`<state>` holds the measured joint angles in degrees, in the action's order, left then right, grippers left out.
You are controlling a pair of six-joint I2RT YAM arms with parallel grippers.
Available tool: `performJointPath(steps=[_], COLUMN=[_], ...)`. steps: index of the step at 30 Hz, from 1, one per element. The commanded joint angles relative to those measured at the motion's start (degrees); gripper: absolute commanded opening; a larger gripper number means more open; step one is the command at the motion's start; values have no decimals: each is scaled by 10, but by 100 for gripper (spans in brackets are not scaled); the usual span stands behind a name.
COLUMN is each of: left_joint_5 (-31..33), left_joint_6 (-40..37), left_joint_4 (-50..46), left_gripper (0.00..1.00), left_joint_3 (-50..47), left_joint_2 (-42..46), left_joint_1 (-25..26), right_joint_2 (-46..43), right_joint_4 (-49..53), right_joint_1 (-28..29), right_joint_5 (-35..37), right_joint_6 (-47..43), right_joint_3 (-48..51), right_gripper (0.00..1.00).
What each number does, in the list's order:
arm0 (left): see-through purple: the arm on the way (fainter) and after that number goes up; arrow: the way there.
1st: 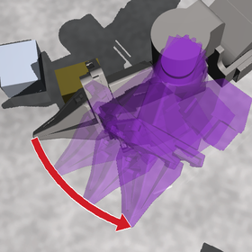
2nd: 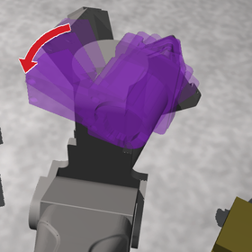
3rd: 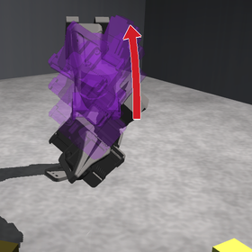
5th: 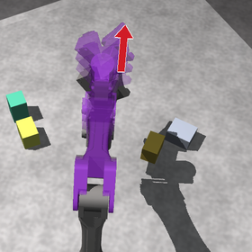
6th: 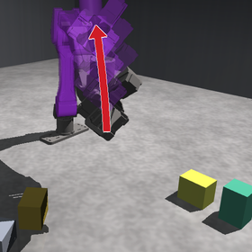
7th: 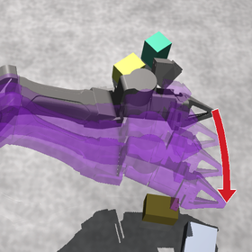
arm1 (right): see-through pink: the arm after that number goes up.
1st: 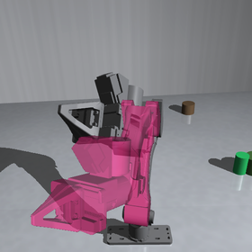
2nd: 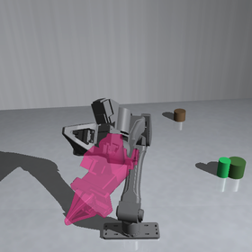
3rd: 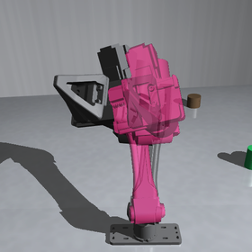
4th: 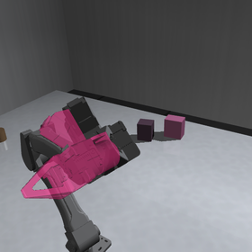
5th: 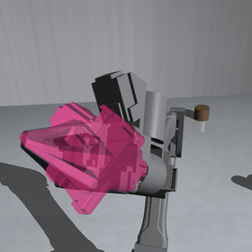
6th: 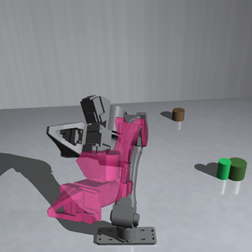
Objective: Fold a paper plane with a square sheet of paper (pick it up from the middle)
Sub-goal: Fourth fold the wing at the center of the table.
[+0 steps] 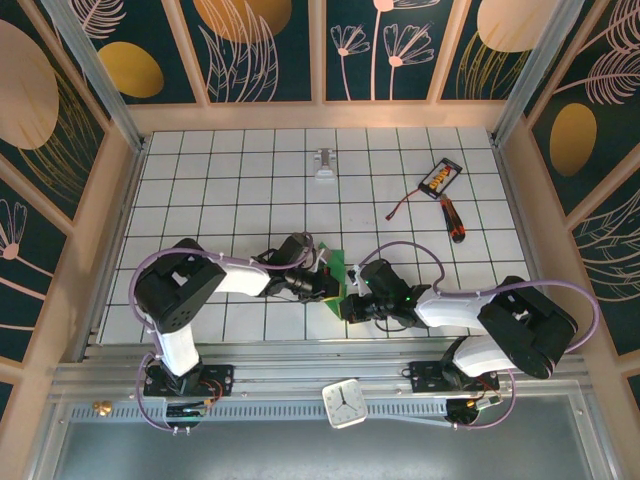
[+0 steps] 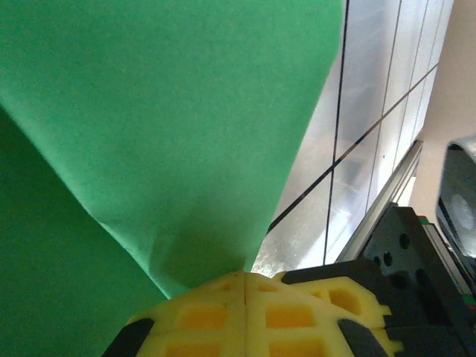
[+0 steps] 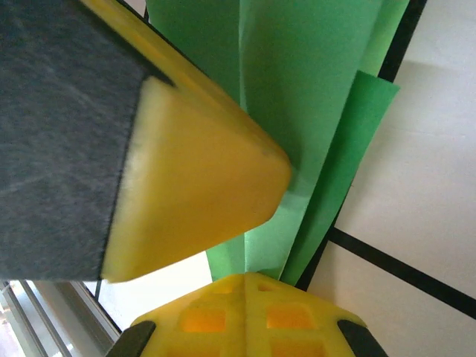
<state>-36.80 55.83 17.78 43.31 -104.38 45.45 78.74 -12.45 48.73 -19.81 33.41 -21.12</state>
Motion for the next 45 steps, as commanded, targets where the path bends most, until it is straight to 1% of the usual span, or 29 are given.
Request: performJointPath(steps=[1, 7, 19, 26, 32, 42, 45], left_joint_5=[8, 28, 48, 56, 63, 79, 79], left_joint_6=[-6, -26, -73, -102, -118, -132, -132], left_joint_4=[-11, -30, -68, -92, -104, -112, -113], left_gripper=[0, 0, 2, 2, 2, 2, 2], left_joint_3=[20, 33, 46, 70, 91, 121, 144], left_joint_2=[-16, -36, -46, -59, -69, -99, -104], left_joint_1=[4, -3, -48, -76, -100, -120, -127], right_joint_2=[6, 12, 35, 45, 49, 53, 57], right_joint_4=[52, 63, 87, 93, 100, 101, 102], right_joint_1=[-3, -3, 10, 21, 23, 29, 30], right_joint_5=[14, 16, 12, 14, 17, 19, 19], right_joint_6=[3, 3, 17, 23, 23, 24, 24], right_joint_3=[11, 13, 12, 9, 8, 8, 7], right_gripper=[0, 0, 0, 0, 0, 0, 0])
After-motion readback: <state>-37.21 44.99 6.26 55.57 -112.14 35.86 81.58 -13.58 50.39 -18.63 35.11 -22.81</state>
